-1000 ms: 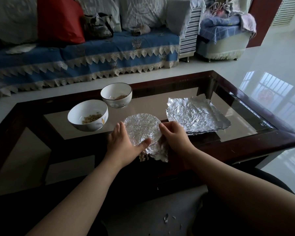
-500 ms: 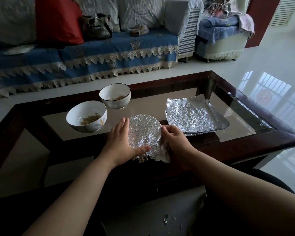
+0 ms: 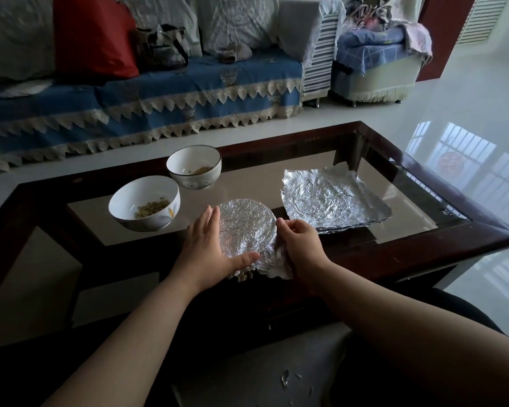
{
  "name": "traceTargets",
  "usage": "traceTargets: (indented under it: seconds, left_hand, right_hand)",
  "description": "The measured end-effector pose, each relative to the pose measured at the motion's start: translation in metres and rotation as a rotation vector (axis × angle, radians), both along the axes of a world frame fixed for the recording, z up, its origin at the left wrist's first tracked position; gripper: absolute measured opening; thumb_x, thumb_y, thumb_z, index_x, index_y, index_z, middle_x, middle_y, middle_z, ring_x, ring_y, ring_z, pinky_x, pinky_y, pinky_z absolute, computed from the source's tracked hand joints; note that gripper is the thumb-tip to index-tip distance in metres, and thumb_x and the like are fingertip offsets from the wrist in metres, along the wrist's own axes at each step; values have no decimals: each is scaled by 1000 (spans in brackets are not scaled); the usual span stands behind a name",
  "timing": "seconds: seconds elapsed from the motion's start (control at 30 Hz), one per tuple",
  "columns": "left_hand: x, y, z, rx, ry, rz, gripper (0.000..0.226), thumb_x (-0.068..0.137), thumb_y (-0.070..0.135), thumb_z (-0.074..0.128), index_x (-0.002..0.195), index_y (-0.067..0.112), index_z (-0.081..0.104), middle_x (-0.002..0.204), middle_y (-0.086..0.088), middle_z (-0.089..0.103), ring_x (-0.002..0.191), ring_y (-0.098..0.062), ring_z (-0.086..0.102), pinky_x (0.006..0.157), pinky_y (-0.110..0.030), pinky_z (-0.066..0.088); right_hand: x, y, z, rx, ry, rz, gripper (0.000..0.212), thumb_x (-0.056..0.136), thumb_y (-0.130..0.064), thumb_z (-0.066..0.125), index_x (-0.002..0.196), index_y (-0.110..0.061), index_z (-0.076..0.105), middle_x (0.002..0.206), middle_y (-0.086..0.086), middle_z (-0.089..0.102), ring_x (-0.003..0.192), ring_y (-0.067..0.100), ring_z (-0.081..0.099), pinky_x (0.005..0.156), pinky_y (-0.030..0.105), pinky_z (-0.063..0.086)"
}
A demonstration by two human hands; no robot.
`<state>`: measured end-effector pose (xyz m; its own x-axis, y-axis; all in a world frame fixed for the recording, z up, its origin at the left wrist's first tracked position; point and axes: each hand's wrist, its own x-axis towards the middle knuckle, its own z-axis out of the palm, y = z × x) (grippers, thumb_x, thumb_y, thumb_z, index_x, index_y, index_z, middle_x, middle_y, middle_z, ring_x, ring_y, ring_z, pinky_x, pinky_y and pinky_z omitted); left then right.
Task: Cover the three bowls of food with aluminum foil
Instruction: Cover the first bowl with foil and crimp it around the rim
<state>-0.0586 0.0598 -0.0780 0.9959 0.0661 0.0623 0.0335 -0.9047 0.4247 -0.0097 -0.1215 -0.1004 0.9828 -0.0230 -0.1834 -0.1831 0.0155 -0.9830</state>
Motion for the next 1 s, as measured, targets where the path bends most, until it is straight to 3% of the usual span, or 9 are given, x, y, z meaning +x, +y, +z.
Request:
traceTargets:
  seconds: [0.13,0.27,0.33,0.43,0.57,0.67,0.77,0.87,1.0]
  left_hand:
    - [0,0,1,0,-1,3,139,41,92,37,153,17,1,161,-3,-2,146,-21,-1,118,-36,4]
    - [0,0,0,12,-13,0,139,42,92,36,153,16,3,161,-5,-1,146,-22,0,118,-37,4]
    - [0,0,0,12,-17,1,138,43,92,36,153,16,4,161,-5,0,146,-23,1,117,-37,4]
    - [-1,-2,1,10,-23,-1,137,43,92,35,153,16,4,160,-6,1,145,-23,1,117,-36,3]
    - [0,-2,0,14,-24,3,139,42,94,35,153,16,5,160,-6,2,145,-24,2,117,-37,5]
    - [0,-1,-1,13,-23,13,144,38,98,34,153,16,6,160,-7,3,145,-24,3,118,-38,6]
    - [0,-4,0,1,-28,30,140,41,93,36,153,15,7,160,-7,3,145,-24,4,117,-36,6]
    - [-2,-10,0,1,-22,64,141,41,95,35,152,14,5,160,-8,1,145,-24,2,117,-36,6]
    - [-9,-26,3,6,27,132,138,45,93,39,152,14,0,160,-10,-5,145,-30,-1,117,-41,6]
  right_hand:
    - [-1,-1,0,-37,-32,-18,23,93,-24,60,71,-16,61,63,-2,62,56,5,55,51,12,45]
    - [0,3,6,174,145,14,21,94,-18,57,78,-8,66,74,12,67,72,24,64,79,42,56]
    - [1,3,9,303,228,62,19,96,-14,54,85,-4,66,81,16,67,76,29,64,82,49,55]
    - [3,1,8,389,314,125,19,98,-15,50,93,-5,65,86,16,67,72,26,65,68,40,58]
    - [6,0,7,381,372,161,19,98,-21,50,98,-7,61,99,20,61,78,29,62,72,45,56]
    - [9,-1,4,357,340,138,19,97,-19,53,86,-4,59,88,19,60,73,27,59,75,41,54]
    - [8,-2,1,138,162,93,24,93,-22,60,72,-9,62,70,11,63,64,24,57,70,38,53]
    - [8,-6,5,-216,-65,25,21,93,-24,58,77,-12,65,63,-3,61,57,8,54,60,17,45]
    - [14,-11,16,-357,-142,71,38,98,-35,48,71,-12,63,61,2,60,54,11,54,55,25,42]
